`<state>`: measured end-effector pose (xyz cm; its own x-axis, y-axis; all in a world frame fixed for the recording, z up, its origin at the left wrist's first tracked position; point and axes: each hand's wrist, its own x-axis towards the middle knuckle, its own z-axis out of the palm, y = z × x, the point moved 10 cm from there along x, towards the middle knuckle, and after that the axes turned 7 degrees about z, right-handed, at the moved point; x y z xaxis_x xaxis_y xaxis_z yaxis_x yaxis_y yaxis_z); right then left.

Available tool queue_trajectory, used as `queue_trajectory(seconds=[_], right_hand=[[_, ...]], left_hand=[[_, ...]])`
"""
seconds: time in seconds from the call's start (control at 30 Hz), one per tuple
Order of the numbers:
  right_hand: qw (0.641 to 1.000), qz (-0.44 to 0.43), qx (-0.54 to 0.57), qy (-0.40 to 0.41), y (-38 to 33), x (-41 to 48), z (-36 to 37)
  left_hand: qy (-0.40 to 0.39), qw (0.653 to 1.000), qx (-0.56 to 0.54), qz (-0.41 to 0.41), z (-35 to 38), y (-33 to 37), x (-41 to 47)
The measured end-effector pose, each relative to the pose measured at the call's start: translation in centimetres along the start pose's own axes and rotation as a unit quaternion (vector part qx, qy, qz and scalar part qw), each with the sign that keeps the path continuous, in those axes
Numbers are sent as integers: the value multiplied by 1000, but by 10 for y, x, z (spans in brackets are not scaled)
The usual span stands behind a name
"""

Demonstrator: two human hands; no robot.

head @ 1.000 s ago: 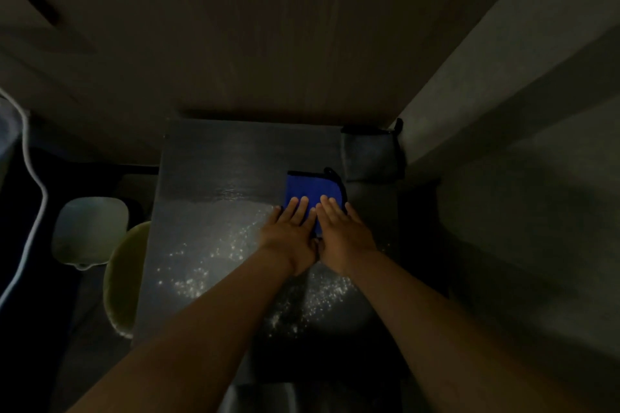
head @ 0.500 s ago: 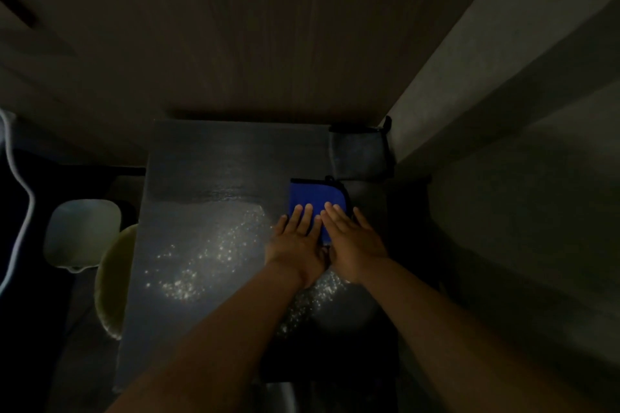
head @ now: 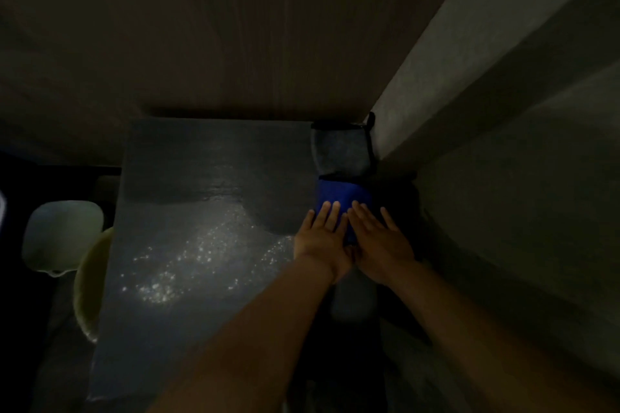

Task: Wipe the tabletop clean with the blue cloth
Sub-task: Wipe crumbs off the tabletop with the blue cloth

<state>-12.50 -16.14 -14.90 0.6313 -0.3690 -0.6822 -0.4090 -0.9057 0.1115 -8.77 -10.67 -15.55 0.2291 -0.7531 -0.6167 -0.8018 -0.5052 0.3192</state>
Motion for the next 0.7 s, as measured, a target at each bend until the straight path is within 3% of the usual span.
queue_trajectory(seconds=[0.4,0.7], right_hand=[[999,27,36,-3,4,1,2],[997,-8,71,4,-67,3,-6]], left_hand=[[-7,999,45,4,-2,8,2],[-19,995,90,-27,10,-49,-39]])
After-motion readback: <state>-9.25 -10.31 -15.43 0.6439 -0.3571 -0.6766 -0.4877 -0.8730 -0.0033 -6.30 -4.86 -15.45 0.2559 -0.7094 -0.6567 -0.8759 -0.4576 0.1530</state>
